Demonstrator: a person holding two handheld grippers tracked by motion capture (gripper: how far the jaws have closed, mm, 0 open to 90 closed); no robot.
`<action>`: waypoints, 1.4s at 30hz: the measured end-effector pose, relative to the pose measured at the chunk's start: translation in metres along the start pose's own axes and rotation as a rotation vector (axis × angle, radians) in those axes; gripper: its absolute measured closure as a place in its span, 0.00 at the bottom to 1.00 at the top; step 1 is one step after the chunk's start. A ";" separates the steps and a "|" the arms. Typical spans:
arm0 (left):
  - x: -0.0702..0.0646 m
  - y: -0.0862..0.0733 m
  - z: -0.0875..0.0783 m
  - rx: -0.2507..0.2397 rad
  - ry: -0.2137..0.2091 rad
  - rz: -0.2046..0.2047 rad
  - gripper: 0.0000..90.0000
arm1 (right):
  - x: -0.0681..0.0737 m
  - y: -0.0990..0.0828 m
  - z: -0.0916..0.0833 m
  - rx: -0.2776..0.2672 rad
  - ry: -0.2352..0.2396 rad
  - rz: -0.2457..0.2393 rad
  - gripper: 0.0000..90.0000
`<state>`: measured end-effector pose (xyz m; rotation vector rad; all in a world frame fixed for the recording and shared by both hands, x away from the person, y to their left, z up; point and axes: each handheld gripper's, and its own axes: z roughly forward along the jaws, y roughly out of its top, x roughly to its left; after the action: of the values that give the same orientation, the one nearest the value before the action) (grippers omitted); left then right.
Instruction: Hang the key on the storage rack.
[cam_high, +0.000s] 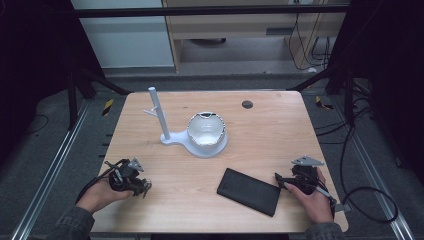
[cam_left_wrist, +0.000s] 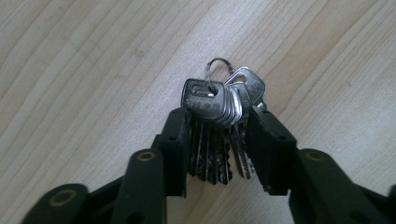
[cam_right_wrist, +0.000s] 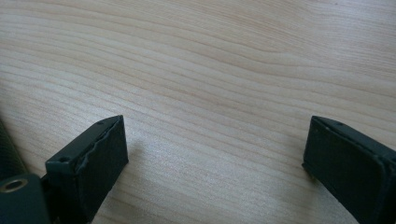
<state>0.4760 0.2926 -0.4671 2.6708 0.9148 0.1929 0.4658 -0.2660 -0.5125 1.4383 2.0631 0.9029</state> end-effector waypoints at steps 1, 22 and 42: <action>-0.001 0.000 0.000 0.003 -0.001 -0.004 0.71 | 0.000 0.000 0.000 0.000 -0.001 -0.002 0.07; -0.006 0.004 -0.003 0.038 0.020 -0.007 0.92 | 0.001 0.000 0.000 0.003 0.007 -0.004 0.07; -0.004 0.008 -0.031 0.005 0.022 -0.025 0.93 | 0.001 0.000 -0.001 0.005 0.012 -0.003 0.07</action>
<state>0.4708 0.2921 -0.4358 2.6650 0.9567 0.2157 0.4649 -0.2649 -0.5123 1.4355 2.0765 0.9080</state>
